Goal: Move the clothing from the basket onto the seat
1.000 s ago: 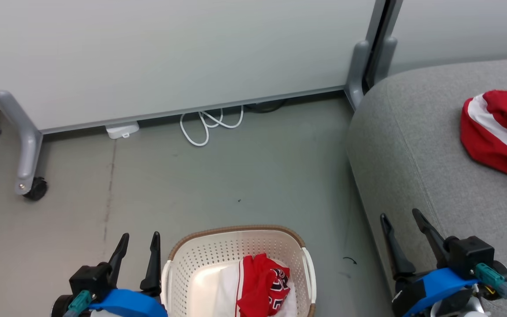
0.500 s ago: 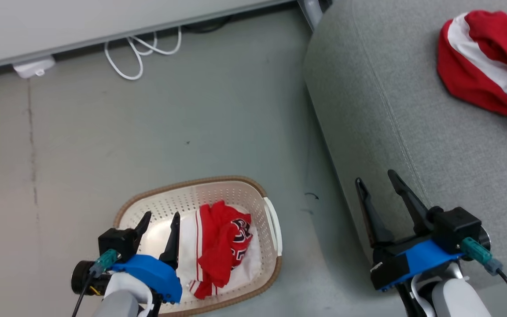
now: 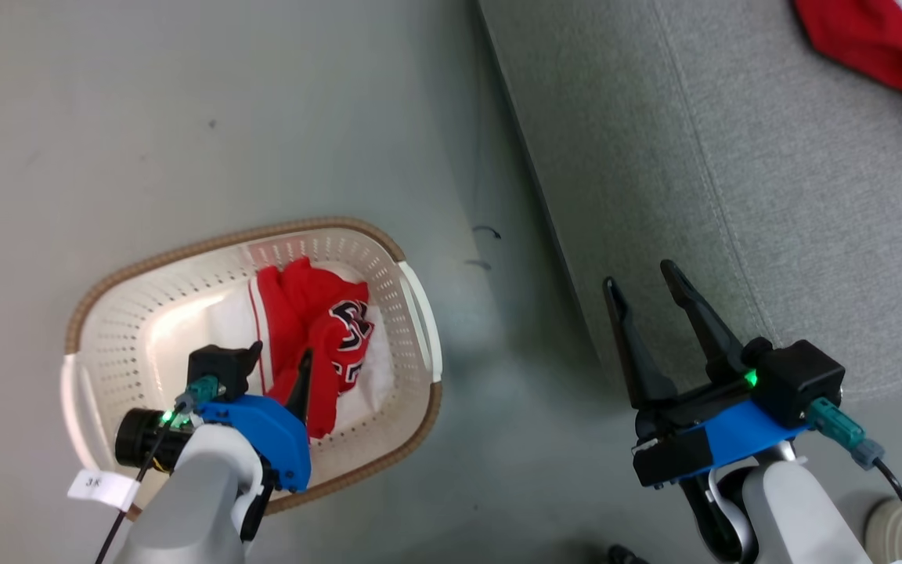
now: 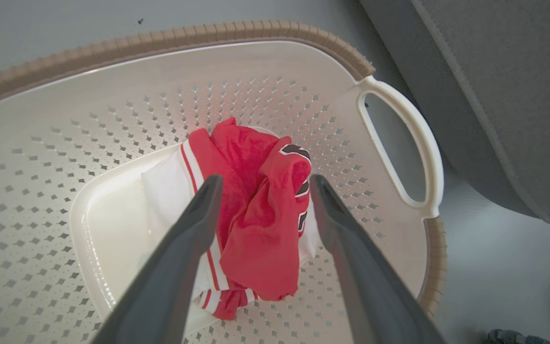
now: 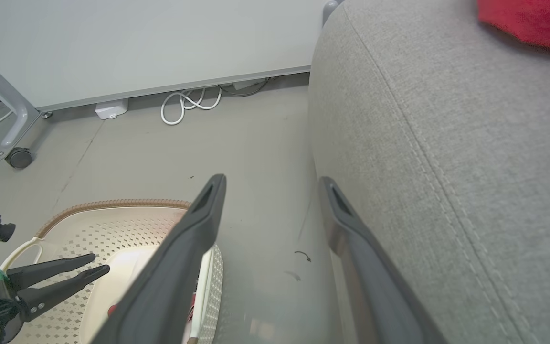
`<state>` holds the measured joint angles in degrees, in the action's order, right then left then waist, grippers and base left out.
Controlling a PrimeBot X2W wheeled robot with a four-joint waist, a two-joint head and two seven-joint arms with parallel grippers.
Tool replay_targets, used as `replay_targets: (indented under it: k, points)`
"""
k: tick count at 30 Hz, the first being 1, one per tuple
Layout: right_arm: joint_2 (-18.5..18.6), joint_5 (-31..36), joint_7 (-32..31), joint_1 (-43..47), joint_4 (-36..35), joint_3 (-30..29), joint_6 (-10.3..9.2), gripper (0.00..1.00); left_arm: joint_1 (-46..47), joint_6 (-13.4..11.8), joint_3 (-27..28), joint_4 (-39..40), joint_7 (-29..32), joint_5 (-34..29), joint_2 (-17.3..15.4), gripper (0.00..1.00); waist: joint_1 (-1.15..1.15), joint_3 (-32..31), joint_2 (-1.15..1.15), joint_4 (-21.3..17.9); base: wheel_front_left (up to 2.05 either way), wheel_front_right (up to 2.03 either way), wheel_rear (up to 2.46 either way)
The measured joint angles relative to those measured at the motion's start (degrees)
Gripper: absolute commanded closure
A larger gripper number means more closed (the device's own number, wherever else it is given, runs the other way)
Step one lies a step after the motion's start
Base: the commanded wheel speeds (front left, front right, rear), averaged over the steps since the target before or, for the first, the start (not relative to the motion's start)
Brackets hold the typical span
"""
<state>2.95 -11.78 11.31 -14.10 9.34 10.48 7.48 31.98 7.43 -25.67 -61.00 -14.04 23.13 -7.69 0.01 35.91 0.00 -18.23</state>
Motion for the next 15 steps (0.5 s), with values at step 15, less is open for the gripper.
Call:
replay_targets:
  k: [15]
  points:
    - [-0.01,-2.67,2.66,-3.97,1.22,2.89,0.0,0.0,7.59,0.01,-7.55,-4.11,1.21,2.22,-1.87,0.0,0.0,10.97,0.0,-2.93,0.0,0.0,0.0]
